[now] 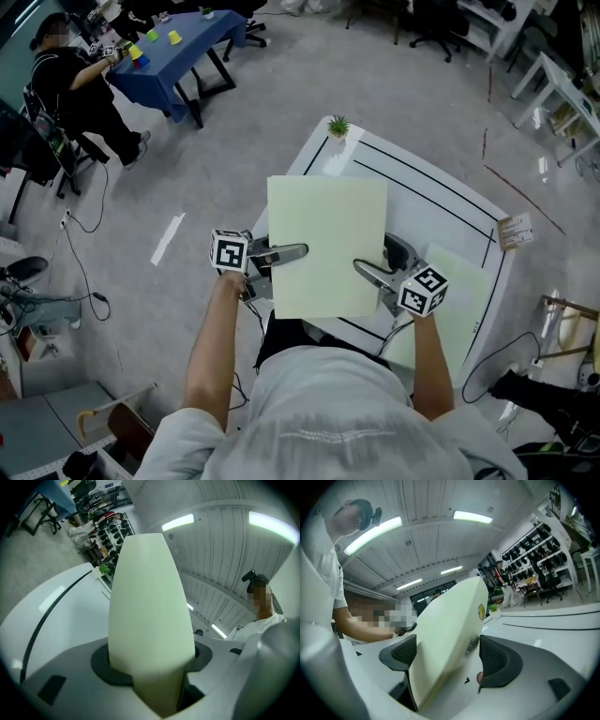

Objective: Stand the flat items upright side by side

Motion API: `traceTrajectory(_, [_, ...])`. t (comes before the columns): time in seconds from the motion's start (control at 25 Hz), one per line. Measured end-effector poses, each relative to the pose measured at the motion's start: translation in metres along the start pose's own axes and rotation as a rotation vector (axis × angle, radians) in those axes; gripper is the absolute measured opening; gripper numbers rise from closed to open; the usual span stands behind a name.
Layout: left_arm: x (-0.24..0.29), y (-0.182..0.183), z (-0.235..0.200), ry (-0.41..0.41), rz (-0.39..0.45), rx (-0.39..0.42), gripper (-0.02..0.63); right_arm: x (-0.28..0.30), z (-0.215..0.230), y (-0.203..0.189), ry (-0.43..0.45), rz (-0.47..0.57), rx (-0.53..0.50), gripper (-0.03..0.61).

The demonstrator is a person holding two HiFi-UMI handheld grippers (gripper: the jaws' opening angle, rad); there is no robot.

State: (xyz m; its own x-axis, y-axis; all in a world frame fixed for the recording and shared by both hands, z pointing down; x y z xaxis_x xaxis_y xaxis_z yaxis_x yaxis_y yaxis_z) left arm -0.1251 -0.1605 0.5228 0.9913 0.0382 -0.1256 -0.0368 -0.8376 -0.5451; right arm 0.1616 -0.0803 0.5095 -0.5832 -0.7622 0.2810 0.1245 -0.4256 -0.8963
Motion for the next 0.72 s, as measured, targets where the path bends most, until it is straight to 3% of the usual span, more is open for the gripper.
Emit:
traceTrajectory(0.2, [0.020, 0.028, 0.017, 0.031, -0.006, 0.121, 0.270, -0.031, 0.010, 0.032, -0.157, 0.112, 0.015, 0.317])
traceTrajectory(0.28, [0.029, 0.037, 0.023, 0.032, -0.009, 0.177, 0.272, -0.041, 0.010, 0.043, -0.200, 0.150, 0.025, 0.218])
traceTrajectory(0.36, [0.039, 0.042, 0.029, 0.032, -0.019, 0.230, 0.272, -0.049, 0.008, 0.051, -0.245, 0.175, 0.019, 0.174])
traceTrajectory(0.48, [0.053, 0.049, 0.035, 0.086, -0.015, 0.307, 0.272, -0.059, 0.008, 0.061, -0.341, 0.179, -0.019, 0.052])
traceTrajectory(0.72, [0.073, 0.053, 0.046, 0.246, 0.021, 0.476, 0.272, -0.070, 0.010, 0.071, -0.434, 0.176, -0.060, 0.026])
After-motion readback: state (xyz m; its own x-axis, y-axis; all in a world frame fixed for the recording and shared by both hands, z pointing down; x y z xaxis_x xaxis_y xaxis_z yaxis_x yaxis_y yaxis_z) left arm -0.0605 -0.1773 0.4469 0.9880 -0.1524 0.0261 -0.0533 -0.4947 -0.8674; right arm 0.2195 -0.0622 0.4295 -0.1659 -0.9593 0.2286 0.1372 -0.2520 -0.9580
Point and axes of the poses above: the fingertips, and each gripper's own axes: x forward along the fingers, z to its right, y out of its top, the point moved 9 cm from there along -x, backward along the fingers, and after that the axes turned 11 degrees about -y, right-handed, at the moved point
